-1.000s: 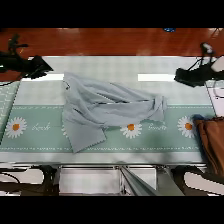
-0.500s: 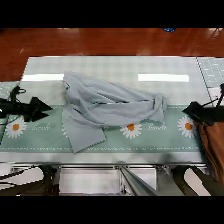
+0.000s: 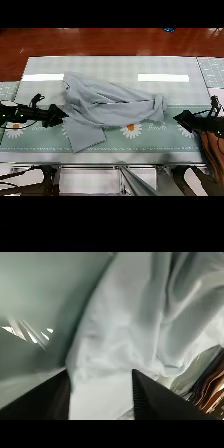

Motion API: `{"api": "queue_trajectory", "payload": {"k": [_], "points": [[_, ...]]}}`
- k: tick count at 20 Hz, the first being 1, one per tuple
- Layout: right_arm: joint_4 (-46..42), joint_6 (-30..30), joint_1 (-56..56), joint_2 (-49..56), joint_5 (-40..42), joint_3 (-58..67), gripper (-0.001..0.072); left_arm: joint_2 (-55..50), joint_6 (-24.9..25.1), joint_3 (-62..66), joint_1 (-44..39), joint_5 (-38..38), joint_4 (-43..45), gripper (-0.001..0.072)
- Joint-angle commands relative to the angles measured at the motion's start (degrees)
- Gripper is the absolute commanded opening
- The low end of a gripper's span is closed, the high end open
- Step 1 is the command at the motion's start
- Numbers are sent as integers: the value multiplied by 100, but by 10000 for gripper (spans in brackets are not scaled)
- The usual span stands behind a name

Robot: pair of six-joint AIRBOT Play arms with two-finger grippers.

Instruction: Fold the shirts.

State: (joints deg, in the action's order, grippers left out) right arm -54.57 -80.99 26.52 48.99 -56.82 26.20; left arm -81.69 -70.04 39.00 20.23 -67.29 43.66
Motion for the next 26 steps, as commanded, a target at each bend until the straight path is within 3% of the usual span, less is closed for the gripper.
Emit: {"api": "queue_trajectory", "payload": {"k": [1,2,7,11,16,17,19,22,26], "points": [[190,127,2,-15,11,-44,408,-256,2,83,-601,435,83,48],[328,221,2,-15,11,-44,408,-258,44,162,-651,428,87,13],[1108,765,2,321,94,-44,408,-254,39,590,-656,149,85,13],[2273,1690,-81,1200,308,-28,408,-256,37,634,-656,107,83,13],[2361,1698,-1263,2446,894,450,402,-254,35,634,-658,107,83,13],[2430,1709,-1456,2669,824,651,323,-254,37,634,-656,107,83,14],[2369,1738,-1766,2846,675,1088,42,-254,35,767,-623,94,59,14],[2170,1622,-1803,2559,-87,2190,25,-164,39,1679,-321,-498,-592,13],[632,459,-1801,1644,-492,4741,25,428,37,3724,249,-575,-2522,13]]}}
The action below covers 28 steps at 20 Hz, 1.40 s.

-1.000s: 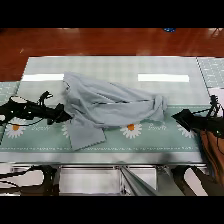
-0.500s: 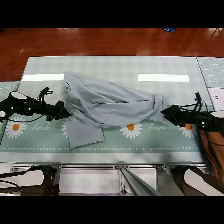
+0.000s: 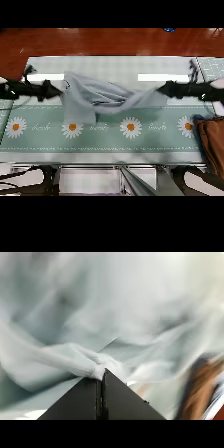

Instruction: Fold the shirts.

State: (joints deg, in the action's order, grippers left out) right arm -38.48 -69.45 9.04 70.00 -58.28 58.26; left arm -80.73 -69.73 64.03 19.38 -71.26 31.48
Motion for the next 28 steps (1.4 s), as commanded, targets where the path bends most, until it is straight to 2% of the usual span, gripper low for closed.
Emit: {"api": "queue_trajectory", "payload": {"k": [1,3,5,7,10,12,13,15,17,19,21,24,26,28], "points": [[-1338,-778,-50,-658,-470,2262,25,527,7,1829,402,-170,-1318,13],[-1788,-1021,-52,-1058,-817,3449,25,1029,-205,2959,459,92,-667,13],[-1943,-1005,-68,-1644,-1043,4054,25,1611,-404,3659,459,490,68,13],[-2188,-1038,-63,-2389,-1231,4135,25,2282,-396,3936,459,949,509,13],[-3088,-1521,-63,-3377,-1665,4135,25,3475,-273,3974,459,1829,1659,13],[-3646,-1788,-63,-3834,-2098,4135,25,4019,-275,3974,459,2116,2404,13],[-3947,-1963,-63,-4004,-2293,4111,25,4221,-280,3974,459,2074,2651,13],[-4301,-2232,-63,-4308,-2514,3853,25,4395,-302,3971,459,1491,2811,13],[-4288,-2385,-63,-4520,-2629,3335,25,4382,-544,3735,457,769,2806,13],[-4157,-2496,-63,-4631,-2625,2636,25,4354,-748,3141,452,398,2804,13],[-3775,-2500,-63,-4640,-2492,1818,25,4271,-911,2354,450,216,2800,13],[-2999,-2371,-66,-4503,-1434,251,25,3805,-807,1224,385,229,2343,13],[-2562,-2065,-66,-4039,-669,-557,25,3101,-728,804,94,544,2293,13],[-2343,-1851,-66,-3158,-81,-911,25,2055,-409,774,-363,1134,2293,13]]}}
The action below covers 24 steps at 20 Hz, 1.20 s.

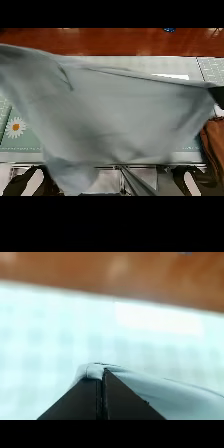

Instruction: Fold the shirts.

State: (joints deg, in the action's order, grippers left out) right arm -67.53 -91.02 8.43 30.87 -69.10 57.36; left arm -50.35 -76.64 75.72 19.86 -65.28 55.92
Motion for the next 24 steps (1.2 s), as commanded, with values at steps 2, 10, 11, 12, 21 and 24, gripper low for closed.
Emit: {"api": "queue_trajectory", "payload": {"k": [2,10,11,12,21,24], "points": [[885,728,-2,1895,1775,-809,25,-1961,444,-291,-811,1377,-133,13],[2070,1445,-2,6616,2236,2214,26,-5840,-874,3254,-1119,562,-151,14],[2181,1300,-2,6970,2100,2662,118,-5998,-964,3493,-1117,382,-146,51],[2267,1165,0,7200,1976,2988,339,-6076,-1064,3628,-1097,177,-149,300],[1130,903,938,5890,-887,3368,410,-5705,-807,3224,-153,-3265,367,511],[-146,688,1016,4627,-629,1884,410,-4946,-647,2028,107,-2841,369,511]]}}
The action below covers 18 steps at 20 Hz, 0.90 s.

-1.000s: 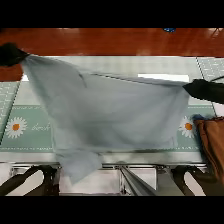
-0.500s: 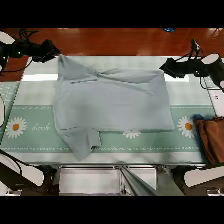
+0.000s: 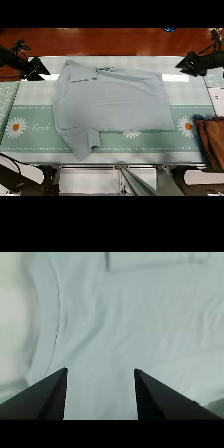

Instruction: Fold the shirts.

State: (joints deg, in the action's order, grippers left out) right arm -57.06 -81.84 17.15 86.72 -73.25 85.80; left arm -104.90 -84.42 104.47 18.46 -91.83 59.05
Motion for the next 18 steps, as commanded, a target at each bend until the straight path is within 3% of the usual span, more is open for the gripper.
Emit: {"api": "queue_trajectory", "payload": {"k": [1,4,7,10,13,18], "points": [[-1172,-254,245,-1401,-9,-1606,410,831,179,-1351,450,55,26,510],[-452,232,297,-2907,671,-3869,409,1602,564,-2896,1296,737,-621,509],[142,306,299,-4199,1276,-5528,409,2350,1421,-4310,2065,1182,-1668,509],[629,275,299,-4817,1373,-6214,409,2719,1412,-5215,2240,1462,-1366,509],[745,251,299,-4859,1333,-6255,409,2715,940,-5643,1860,1491,-378,509],[702,151,299,-4859,1320,-6255,409,2697,686,-6008,1408,1322,234,509]]}}
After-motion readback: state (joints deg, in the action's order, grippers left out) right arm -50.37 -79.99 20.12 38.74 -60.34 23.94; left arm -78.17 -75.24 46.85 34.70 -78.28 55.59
